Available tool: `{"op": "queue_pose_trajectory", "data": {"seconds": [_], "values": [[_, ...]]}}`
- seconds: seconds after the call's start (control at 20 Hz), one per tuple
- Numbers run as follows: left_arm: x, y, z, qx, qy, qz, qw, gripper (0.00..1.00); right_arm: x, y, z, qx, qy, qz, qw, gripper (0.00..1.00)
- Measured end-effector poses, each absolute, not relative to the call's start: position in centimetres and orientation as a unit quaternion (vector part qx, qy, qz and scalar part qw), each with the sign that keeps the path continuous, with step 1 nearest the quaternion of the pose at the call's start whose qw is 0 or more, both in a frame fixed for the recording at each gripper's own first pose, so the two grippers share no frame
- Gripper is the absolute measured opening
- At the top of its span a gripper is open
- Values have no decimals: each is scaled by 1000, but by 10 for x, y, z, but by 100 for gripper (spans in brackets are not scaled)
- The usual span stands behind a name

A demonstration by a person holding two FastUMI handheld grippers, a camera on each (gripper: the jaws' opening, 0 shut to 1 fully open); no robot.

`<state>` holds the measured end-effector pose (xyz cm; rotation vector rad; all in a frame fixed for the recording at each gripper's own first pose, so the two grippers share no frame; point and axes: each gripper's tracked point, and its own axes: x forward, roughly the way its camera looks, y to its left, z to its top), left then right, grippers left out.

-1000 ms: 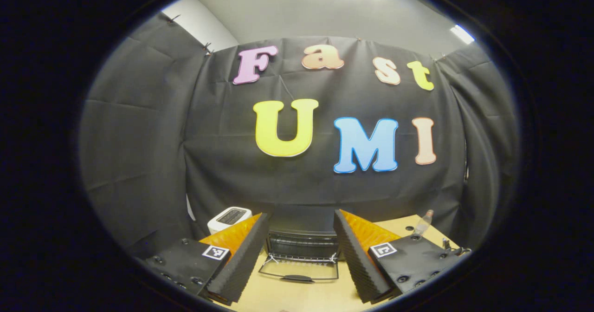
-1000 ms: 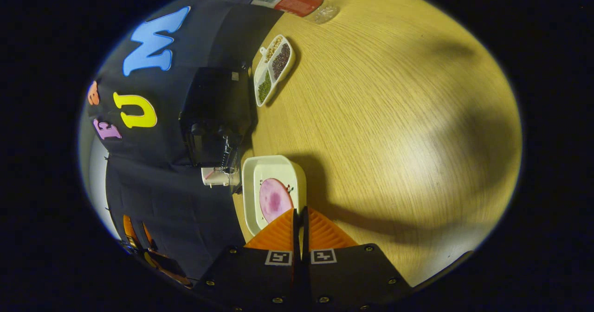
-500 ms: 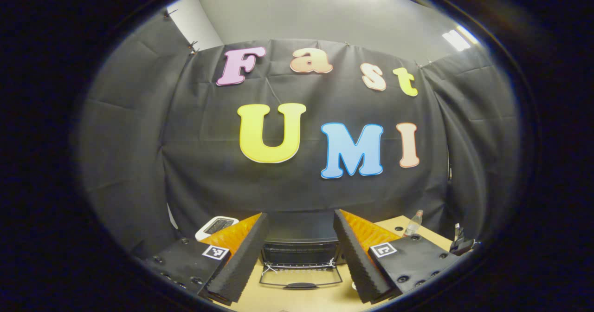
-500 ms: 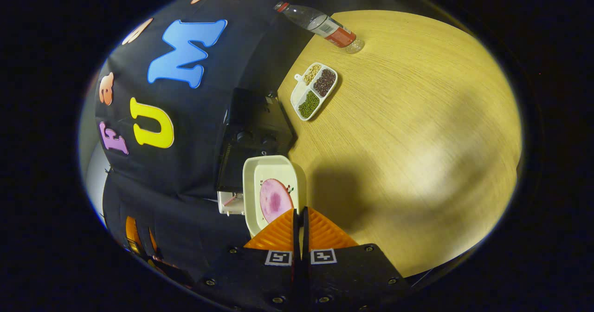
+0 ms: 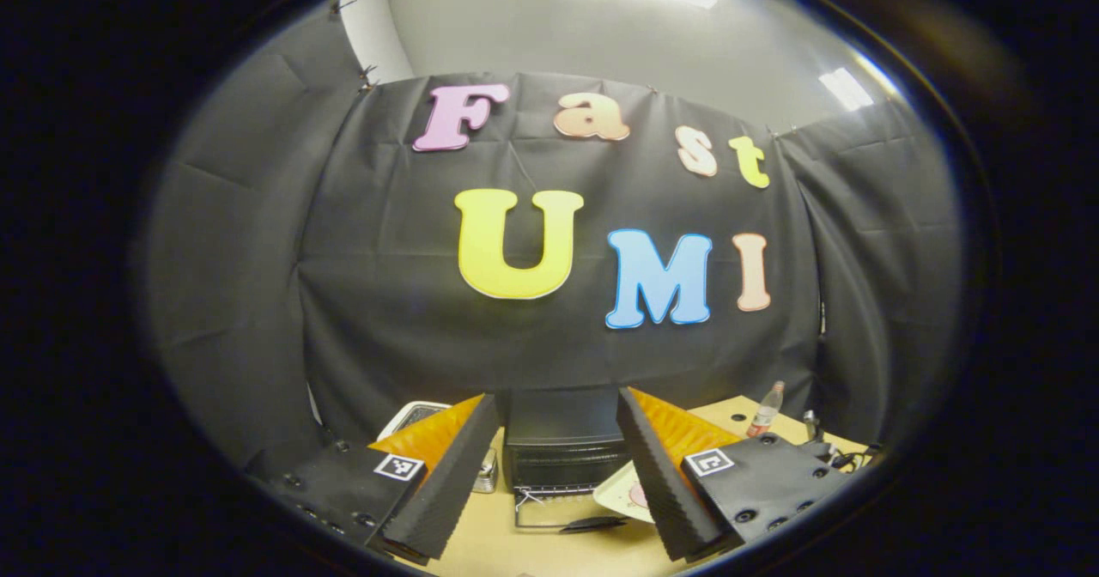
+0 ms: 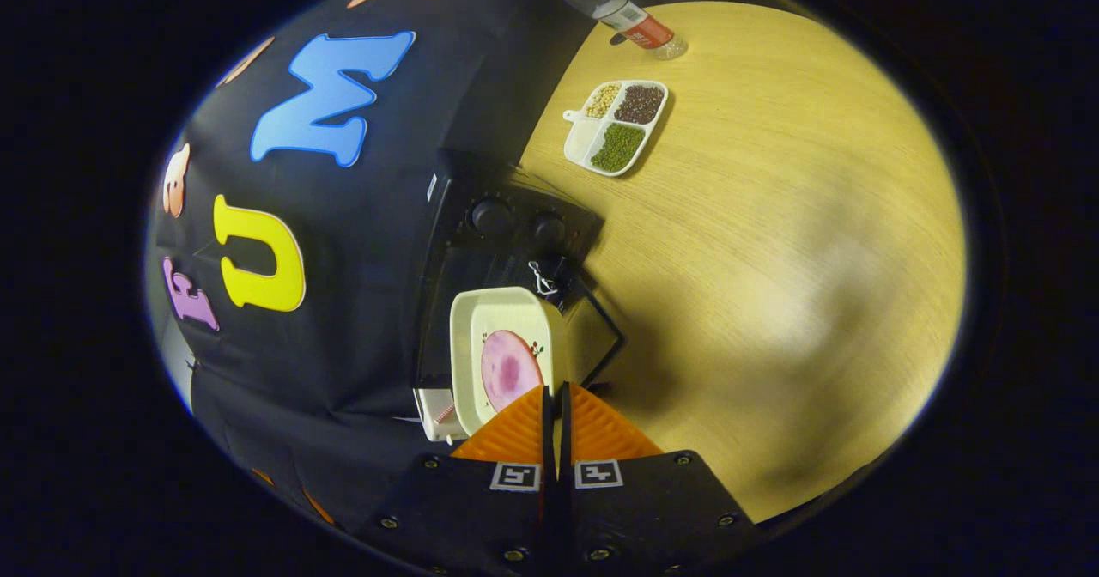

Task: Open the electric oven with the left hand, put the food in, and close the electric oven.

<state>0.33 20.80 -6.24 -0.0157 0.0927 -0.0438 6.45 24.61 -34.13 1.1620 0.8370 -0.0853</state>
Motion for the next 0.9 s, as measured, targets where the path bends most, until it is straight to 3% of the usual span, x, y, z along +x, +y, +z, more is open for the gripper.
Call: {"op": "queue_pose_trajectory", "data": {"seconds": [0.05, 0.35, 0.9], "values": [[1, 218, -62, -10, 46, -18, 999, 99, 74, 256, -346, 543, 383, -48, 746, 1], [-11, 269, -73, -10, 58, 17, 998, 98, 129, 285, -369, 585, 346, -137, 721, 0], [-22, 325, -99, -7, 98, 61, 993, 95, 225, 318, -400, 625, 256, -222, 704, 1]]}}
